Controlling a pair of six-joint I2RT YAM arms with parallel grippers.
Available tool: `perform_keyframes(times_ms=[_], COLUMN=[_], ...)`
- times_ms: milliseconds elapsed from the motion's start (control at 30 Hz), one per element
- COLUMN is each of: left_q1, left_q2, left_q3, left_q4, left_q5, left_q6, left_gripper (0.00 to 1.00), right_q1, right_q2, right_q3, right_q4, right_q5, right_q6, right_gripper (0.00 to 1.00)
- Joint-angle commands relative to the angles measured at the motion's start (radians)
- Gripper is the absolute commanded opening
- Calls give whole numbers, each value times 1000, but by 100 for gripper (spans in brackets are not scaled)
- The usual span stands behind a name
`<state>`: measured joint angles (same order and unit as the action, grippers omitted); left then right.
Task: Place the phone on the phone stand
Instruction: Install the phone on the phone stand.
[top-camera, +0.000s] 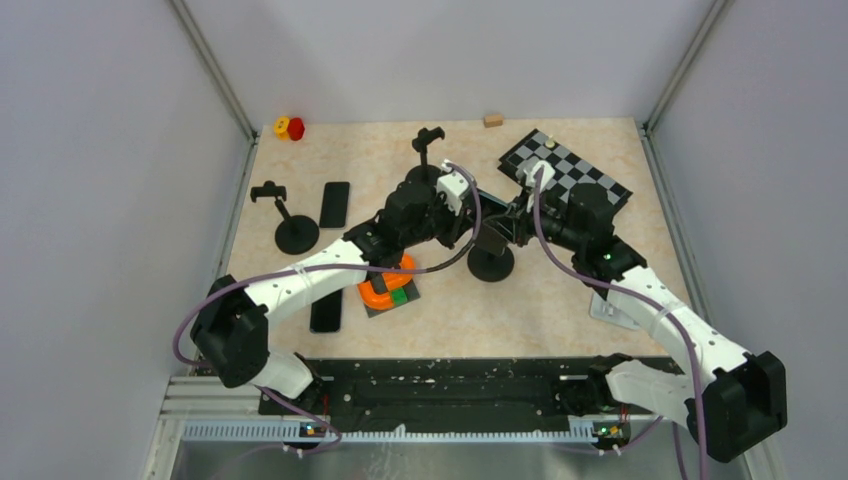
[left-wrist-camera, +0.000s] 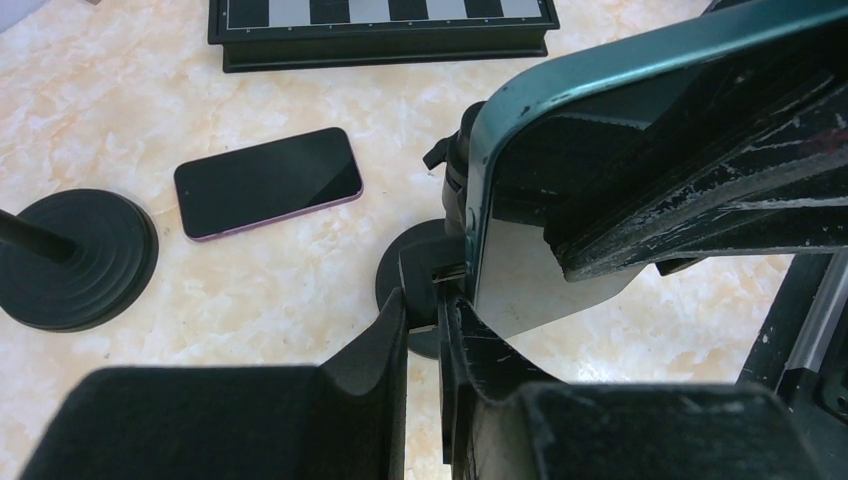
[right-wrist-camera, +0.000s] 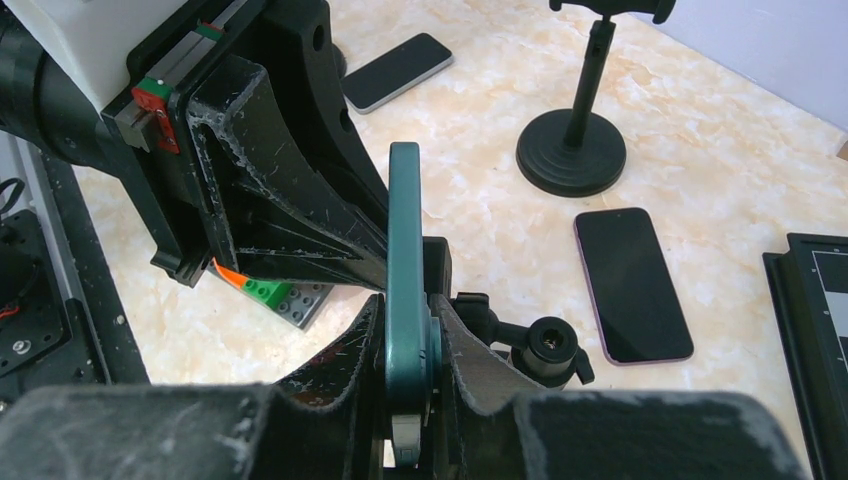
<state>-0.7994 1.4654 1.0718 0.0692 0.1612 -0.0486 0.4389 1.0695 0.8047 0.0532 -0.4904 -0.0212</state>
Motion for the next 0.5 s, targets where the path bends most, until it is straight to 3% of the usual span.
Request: perform_keyframes(times_ms=[0, 467], left_q1=[-54, -56], left_q2=[-21, -20], left_q3=[11, -1], left_q4=[-88, -78], left_q5=[275, 367], left_q6=[-4, 17], left_gripper=[0, 0], right_q1=[-38, -28], right_q2=[40, 38], right_q3=[-19, -48], right_q4=[0, 97], right_q5=[304, 307], right_q6=[-108, -122], right_gripper=[0, 0])
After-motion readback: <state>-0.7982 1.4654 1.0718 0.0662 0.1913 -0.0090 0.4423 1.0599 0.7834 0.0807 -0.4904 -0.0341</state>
